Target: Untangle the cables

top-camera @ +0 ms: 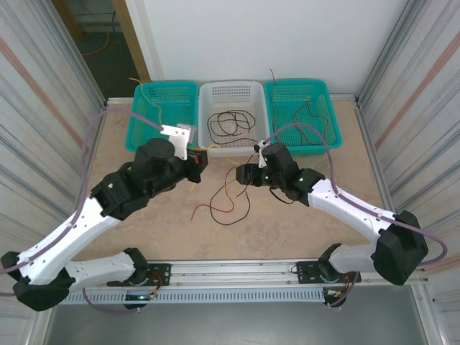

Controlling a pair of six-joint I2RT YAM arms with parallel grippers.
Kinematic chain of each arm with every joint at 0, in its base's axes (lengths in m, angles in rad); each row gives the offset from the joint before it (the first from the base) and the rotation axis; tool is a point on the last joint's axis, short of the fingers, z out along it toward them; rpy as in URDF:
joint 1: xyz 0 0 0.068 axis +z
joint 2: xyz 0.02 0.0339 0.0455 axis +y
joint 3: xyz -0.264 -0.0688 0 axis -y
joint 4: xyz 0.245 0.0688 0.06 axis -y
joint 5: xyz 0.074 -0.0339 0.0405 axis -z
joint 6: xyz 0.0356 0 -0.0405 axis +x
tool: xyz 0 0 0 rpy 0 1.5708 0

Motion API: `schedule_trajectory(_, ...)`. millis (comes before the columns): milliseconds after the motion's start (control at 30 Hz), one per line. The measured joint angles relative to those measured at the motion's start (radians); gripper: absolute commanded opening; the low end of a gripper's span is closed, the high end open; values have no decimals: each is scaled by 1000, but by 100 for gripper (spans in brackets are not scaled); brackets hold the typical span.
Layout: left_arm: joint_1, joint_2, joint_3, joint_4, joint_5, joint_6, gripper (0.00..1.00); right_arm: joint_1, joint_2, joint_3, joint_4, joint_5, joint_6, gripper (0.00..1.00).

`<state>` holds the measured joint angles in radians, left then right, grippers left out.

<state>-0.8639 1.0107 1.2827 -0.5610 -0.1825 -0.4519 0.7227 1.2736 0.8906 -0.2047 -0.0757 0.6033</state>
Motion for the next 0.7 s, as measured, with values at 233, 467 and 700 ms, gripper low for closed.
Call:
schedule_trajectory(233,59,-51,74,-20,22,0,0,11,-38,-98,-29,-1,25,66)
schedule_trajectory(467,59,-64,122,-40,26,4,0,17,-247,-101,-58,-24,5,74)
schedule_trajectory(700,59,-76,123,-48,-19,1,0,9,-379,-31,-81,-51,-5,73)
